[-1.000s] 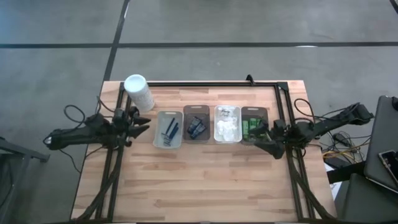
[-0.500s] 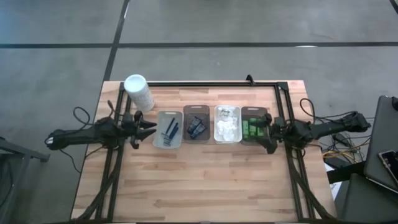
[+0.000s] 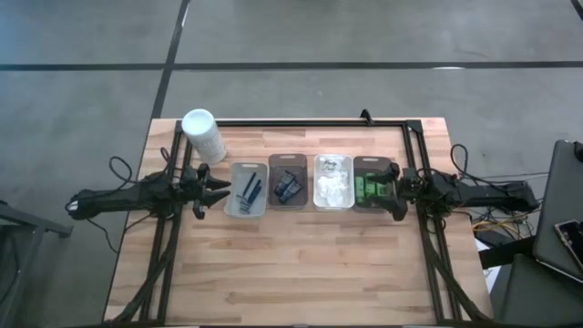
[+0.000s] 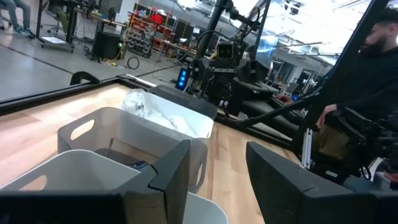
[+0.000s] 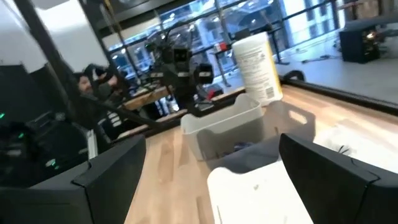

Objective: Pick & Place Travel size toiletries
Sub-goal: Return to Home Position

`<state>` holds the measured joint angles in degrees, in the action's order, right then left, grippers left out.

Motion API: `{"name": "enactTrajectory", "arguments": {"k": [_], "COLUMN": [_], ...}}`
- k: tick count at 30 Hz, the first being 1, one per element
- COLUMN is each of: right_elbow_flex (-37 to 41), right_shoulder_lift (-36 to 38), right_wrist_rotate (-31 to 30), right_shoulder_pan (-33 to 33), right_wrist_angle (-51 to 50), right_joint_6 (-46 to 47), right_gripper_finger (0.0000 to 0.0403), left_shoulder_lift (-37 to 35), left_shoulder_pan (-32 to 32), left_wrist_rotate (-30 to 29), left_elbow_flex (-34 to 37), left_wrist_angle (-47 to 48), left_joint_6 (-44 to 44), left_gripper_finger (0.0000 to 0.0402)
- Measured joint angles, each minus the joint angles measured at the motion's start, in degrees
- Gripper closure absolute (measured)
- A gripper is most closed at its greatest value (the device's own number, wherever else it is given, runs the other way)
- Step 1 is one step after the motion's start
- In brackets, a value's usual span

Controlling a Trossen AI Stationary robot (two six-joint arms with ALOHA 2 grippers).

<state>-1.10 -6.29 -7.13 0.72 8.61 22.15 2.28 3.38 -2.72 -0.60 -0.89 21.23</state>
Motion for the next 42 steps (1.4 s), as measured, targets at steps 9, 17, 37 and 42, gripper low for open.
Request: {"name": "enactTrajectory", "arguments": {"k": [9, 17, 37, 42], "right_elbow_flex": [0.0, 0.0, 0.6, 0.6], "right_shoulder_lift": [6.3, 3.9, 6.3, 6.3], "right_wrist_rotate": [2.7, 2.7, 2.6, 2.6], "right_shoulder_pan": [-3.2, -3.1, -3.1, -3.1], "right_wrist_angle": [-4.7, -5.4, -7.3, -7.2], "right_joint_6": [1.6, 3.3, 3.0, 3.0], "right_gripper_finger": [0.0039, 0.0039, 0.0039, 0.0039], "left_shoulder_lift": [0.0, 0.2, 0.2, 0.2], "left_shoulder_pan": [0.0, 0.0, 0.0, 0.0], "left_wrist_rotate": [0.0, 0.0, -0.2, -0.2], "left_elbow_flex": [0.0, 0.0, 0.1, 0.1], "left_wrist_angle": [0.3, -0.2, -0.6, -0.6], "left_joint_6": [0.0, 0.0, 0.0, 0.0], "left_gripper_finger": [0.0241, 0.0241, 0.0241, 0.0241]}}
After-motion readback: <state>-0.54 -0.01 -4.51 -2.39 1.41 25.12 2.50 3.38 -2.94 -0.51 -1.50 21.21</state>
